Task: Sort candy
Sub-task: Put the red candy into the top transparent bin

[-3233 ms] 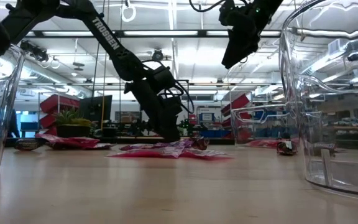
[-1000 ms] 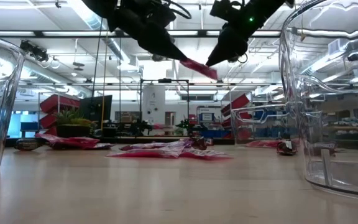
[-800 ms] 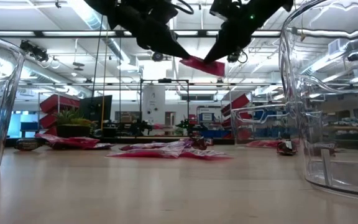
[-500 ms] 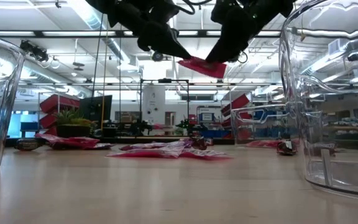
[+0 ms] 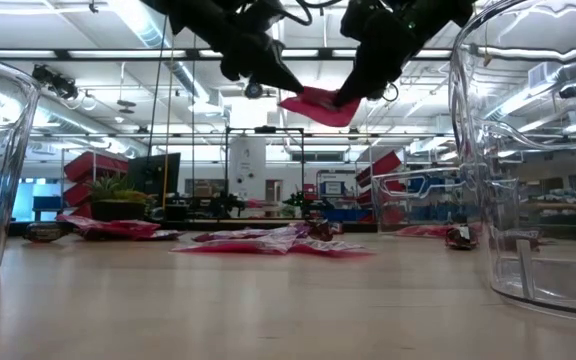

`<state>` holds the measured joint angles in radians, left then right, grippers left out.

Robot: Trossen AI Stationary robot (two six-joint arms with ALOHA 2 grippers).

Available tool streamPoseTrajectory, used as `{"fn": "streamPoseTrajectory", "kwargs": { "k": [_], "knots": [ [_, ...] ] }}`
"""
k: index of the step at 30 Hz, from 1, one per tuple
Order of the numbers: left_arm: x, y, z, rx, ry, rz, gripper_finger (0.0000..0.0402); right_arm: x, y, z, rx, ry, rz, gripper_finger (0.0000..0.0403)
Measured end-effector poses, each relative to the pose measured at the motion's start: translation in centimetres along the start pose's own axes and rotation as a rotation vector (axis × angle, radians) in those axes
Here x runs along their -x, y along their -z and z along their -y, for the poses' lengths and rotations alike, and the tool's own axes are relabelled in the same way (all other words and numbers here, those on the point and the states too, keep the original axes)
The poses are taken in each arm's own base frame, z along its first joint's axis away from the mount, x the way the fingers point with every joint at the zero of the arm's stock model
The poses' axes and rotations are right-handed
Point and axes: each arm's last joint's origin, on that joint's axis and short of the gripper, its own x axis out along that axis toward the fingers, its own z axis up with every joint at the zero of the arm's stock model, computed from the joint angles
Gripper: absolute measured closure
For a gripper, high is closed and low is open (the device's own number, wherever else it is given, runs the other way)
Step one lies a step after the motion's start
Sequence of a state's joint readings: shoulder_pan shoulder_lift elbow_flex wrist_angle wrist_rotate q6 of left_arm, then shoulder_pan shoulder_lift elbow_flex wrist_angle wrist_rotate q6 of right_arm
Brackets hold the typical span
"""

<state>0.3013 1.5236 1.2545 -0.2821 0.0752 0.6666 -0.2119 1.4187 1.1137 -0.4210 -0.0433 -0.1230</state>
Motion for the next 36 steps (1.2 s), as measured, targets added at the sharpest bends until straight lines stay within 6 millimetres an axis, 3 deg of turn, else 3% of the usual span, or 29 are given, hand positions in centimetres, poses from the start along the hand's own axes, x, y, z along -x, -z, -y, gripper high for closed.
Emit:
{"fn": "streamPoseTrajectory", "kwargs": {
  "k": [6, 11, 15, 19, 22, 26, 31, 36],
  "knots": [
    [0.5, -0.3, 0.5, -0.026, -0.098, -0.095, 0.0331, 1.2, -0.2, 0.1, -0.009, 0.040, 0.020, 0.0395],
    [2.6, -1.2, -0.2, 0.028, -0.135, -0.012, 0.0305, 3.5, 0.2, 0.4, -0.071, 0.135, -0.005, 0.0392],
    [3.9, -1.3, -0.6, 0.109, -0.028, 0.132, 0.0319, 5.4, 1.6, 1.7, -0.184, 0.328, -0.108, 0.0397],
    [3.7, -0.1, 0.0, 0.132, -0.023, 0.215, 0.0366, 6.4, 3.3, 3.6, -0.320, 0.438, -0.222, 0.0397],
    [3.7, 1.0, 0.7, 0.146, -0.069, 0.281, 0.0395, 6.3, 4.8, 5.0, -0.404, 0.488, -0.286, 0.0397],
    [4.5, 2.4, 1.8, 0.163, -0.119, 0.376, 0.0391, 5.7, 7.9, 7.0, -0.546, 0.539, -0.361, 0.0398],
    [6.0, 3.7, 3.1, 0.186, -0.120, 0.423, 0.0398, 4.7, 11.3, 8.7, -0.668, 0.439, -0.373, 0.0399],
    [6.6, 4.3, 3.8, 0.247, -0.070, 0.395, 0.0399, 4.4, 13.5, 10.0, -0.755, 0.365, -0.363, 0.0399]
  ]
}}
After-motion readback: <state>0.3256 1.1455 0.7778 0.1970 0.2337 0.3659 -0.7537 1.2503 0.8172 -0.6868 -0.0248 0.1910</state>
